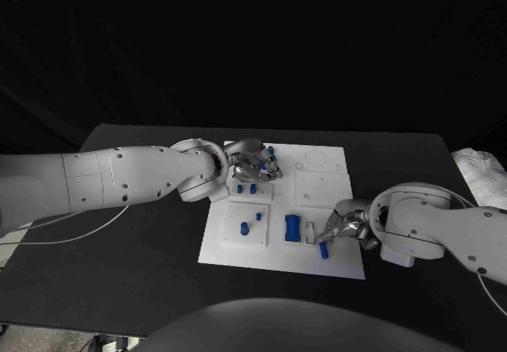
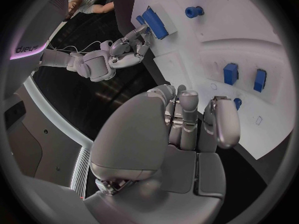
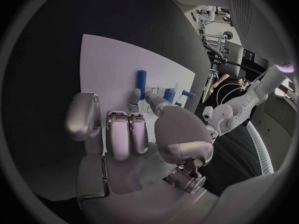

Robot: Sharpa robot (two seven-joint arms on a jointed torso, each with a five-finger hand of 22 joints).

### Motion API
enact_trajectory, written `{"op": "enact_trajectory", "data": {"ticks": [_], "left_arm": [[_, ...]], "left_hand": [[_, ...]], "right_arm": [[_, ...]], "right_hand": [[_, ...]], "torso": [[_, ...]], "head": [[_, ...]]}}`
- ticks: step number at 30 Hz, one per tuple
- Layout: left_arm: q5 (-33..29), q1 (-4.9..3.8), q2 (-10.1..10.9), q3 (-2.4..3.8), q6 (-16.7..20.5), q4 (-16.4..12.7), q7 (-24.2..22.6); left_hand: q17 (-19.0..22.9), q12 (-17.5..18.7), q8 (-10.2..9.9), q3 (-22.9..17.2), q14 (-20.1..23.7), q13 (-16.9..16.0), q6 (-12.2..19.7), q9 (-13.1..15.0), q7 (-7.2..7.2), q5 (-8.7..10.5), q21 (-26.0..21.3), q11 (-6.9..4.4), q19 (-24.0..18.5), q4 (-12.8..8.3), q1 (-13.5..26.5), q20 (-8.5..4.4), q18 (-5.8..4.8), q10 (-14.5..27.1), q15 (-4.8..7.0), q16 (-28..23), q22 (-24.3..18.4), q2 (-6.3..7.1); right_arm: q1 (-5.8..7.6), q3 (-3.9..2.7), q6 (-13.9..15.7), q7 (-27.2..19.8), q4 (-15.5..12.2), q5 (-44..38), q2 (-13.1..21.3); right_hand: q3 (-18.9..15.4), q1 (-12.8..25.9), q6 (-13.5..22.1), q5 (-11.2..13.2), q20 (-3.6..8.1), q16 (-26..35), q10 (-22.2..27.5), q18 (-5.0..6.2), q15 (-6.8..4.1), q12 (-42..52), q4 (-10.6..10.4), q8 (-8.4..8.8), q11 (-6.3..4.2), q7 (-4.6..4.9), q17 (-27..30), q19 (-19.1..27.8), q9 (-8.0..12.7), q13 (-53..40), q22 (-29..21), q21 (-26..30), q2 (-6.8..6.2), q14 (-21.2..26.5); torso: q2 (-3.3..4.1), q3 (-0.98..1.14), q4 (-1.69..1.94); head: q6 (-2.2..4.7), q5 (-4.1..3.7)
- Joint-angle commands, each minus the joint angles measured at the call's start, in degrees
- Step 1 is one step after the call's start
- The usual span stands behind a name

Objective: Assemble the parts on the task board

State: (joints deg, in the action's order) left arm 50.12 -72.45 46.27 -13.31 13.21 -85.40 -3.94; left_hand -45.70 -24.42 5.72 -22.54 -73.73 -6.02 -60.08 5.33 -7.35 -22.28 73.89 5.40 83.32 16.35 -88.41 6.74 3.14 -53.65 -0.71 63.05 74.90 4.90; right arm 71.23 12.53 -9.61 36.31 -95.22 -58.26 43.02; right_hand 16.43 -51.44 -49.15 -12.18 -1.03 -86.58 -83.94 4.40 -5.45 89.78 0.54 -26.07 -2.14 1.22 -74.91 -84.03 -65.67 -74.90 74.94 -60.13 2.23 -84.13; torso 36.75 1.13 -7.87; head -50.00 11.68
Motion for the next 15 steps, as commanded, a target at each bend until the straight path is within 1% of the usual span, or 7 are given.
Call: {"op": "enact_trajectory", "data": {"ticks": [1,3,9,12,14,15], "left_arm": [[0.3,0.01,-0.1,0.03,-1.1,-0.1,0.3],[0.3,0.02,-0.1,0.03,-1.2,-0.1,0.4],[0.5,0.03,-0.1,0.03,-1.4,-0.2,0.8],[0.6,0.04,-0.2,0.03,-1.5,-0.2,0.8],[0.6,0.05,-0.2,0.03,-1.6,-0.3,0.9],[0.7,0.05,-0.2,0.03,-1.6,-0.3,0.9]], "left_hand": [[0.1,-0.2,0.2,-0.4,0.4,-0.1,-0.3,0.1,-0.3,-0.27,-0.2,-0.03,-0.4,0.1,-0.6,0.14,0.37,-0.2,-0.21,-0.1,10.4,-0.13],[0.1,-0.2,0.2,-0.4,0.4,-0.1,-0.3,0.1,-0.3,-0.27,-0.2,-0.03,-0.4,0.1,-0.6,0.14,0.37,-0.2,-0.21,-0.1,10.4,-0.13],[0.1,-0.2,0.2,-0.4,0.4,-0.1,-0.3,0.1,-0.3,-0.27,-0.2,-0.03,-0.4,0.1,-0.6,0.14,0.37,-0.2,-0.21,-0.1,10.4,-0.13],[0.1,-0.2,0.2,-0.4,0.4,-0.1,-0.3,0.1,-0.3,-0.27,-0.2,-0.03,-0.4,0.1,-0.6,0.14,0.37,-0.2,-0.21,-0.1,10.4,-0.13],[0.1,-0.2,0.2,-0.4,0.4,-0.1,-0.3,0.1,-0.3,-0.27,-0.2,-0.03,-0.4,0.1,-0.6,0.14,0.37,-0.2,-0.21,-0.1,10.4,-0.13],[0.1,-0.2,0.2,-0.4,0.4,-0.1,-0.3,0.1,-0.3,-0.27,-0.2,-0.03,-0.4,0.1,-0.6,0.14,0.37,-0.2,-0.21,-0.1,10.4,-0.13]], "right_arm": [[-0.51,0.51,-1.0,3.5,1.0,-5.3,-0.1],[-0.51,0.51,-1.1,3.5,1.0,-5.5,-0.1],[-0.51,0.51,-1.5,3.5,0.9,-6.5,0.0],[-0.51,0.52,-2.2,3.6,0.7,-7.7,0.1],[-0.51,0.52,-2.7,3.7,0.6,-8.6,0.1],[-0.51,0.52,-3.2,3.7,0.6,-9.4,0.1]], "right_hand": [[-0.4,0.0,1.1,0.2,0.49,-0.1,-6.1,0.6,-0.36,0.2,0.0,0.37,-0.31,0.63,-10.3,-0.4,-0.1,-15.1,8.4,0.0,-0.13,-4.8],[-0.4,-0.1,1.2,0.2,0.49,0.0,-6.1,0.61,-0.37,0.2,0.1,0.35,-0.33,0.6,-10.2,-0.3,-0.3,-15.1,8.4,0.1,-0.03,-4.8],[-0.2,-1.3,1.9,-0.8,0.52,0.2,-6.1,0.67,-0.39,0.2,0.7,0.77,-0.33,0.62,-9.9,-0.3,-0.5,-15.1,8.3,0.5,0.31,-4.7],[-0.2,-1.5,2.2,-0.9,0.5,0.3,-6.1,0.68,-0.33,0.2,0.7,1.6,-0.23,0.78,-9.8,-0.2,0.1,-15.1,8.2,0.7,0.34,-4.7],[-0.4,-1.6,2.1,-0.5,0.43,0.3,-6.1,0.69,-0.26,0.2,0.7,2.47,-0.1,0.93,-9.7,-0.2,0.9,-15.1,8.2,0.9,0.27,-4.7],[-0.6,-1.6,1.8,-0.1,0.37,0.4,-6.1,0.71,-0.19,0.2,0.6,3.17,-0.02,1.03,-9.6,-0.2,1.7,-15.1,8.1,1.1,0.18,-4.7]], "torso": [[-0.02,-0.01,0.03],[0.02,0.03,0.05],[0.04,0.03,0.01],[0.04,0.03,-0.03],[0.04,0.03,-0.05],[0.05,0.04,-0.06]], "head": [[0.0,0.03],[0.0,0.06],[0.0,0.06],[0.0,0.1],[0.0,0.12],[0.0,0.11]]}}
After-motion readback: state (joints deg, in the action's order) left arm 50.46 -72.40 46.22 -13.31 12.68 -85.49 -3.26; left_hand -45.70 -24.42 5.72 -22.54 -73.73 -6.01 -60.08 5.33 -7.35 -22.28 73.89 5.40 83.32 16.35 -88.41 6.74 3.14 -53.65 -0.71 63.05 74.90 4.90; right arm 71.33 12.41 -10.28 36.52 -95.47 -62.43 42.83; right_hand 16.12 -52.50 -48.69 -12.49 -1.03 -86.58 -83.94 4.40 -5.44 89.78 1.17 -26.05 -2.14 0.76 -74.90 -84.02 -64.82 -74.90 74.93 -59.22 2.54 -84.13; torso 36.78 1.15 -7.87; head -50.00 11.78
